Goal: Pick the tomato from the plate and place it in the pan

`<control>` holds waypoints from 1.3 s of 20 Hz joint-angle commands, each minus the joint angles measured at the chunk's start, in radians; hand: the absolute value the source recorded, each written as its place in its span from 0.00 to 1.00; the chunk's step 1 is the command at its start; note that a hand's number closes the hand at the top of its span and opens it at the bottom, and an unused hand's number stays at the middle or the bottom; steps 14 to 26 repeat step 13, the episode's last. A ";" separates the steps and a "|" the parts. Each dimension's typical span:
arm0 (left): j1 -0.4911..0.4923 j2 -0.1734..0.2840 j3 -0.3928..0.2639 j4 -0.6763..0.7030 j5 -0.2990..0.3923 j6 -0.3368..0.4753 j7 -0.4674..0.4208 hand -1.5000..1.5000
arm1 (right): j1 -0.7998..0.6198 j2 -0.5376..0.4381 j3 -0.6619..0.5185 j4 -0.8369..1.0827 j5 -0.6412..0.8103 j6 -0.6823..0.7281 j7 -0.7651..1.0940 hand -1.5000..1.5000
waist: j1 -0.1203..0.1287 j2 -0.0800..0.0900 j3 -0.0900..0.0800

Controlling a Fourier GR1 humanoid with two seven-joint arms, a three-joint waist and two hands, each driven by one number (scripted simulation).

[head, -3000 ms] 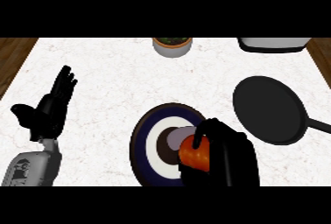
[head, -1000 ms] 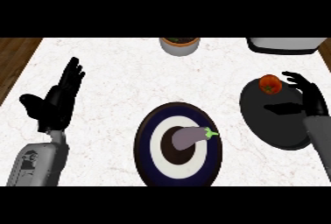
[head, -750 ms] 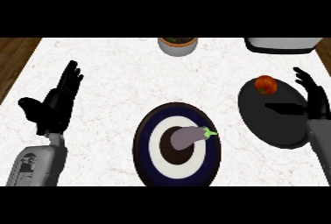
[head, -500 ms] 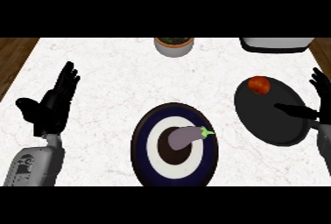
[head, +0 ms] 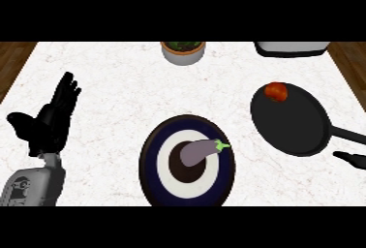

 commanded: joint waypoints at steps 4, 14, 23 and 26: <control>0.028 0.025 0.019 -0.024 0.022 -0.032 -0.005 0.50 | 0.336 -0.014 -0.053 -0.326 -0.141 0.219 -0.001 0.00 | -0.004 0.001 -0.001; -0.007 -0.003 -0.004 -0.022 0.006 -0.015 0.010 0.50 | 0.664 0.195 -0.040 -0.962 -0.215 0.176 0.293 0.00 | 0.023 0.010 0.001; -0.007 -0.003 -0.004 -0.022 0.006 -0.015 0.010 0.50 | 0.664 0.195 -0.040 -0.962 -0.215 0.176 0.293 0.00 | 0.023 0.010 0.001; -0.007 -0.003 -0.004 -0.022 0.006 -0.015 0.010 0.50 | 0.664 0.195 -0.040 -0.962 -0.215 0.176 0.293 0.00 | 0.023 0.010 0.001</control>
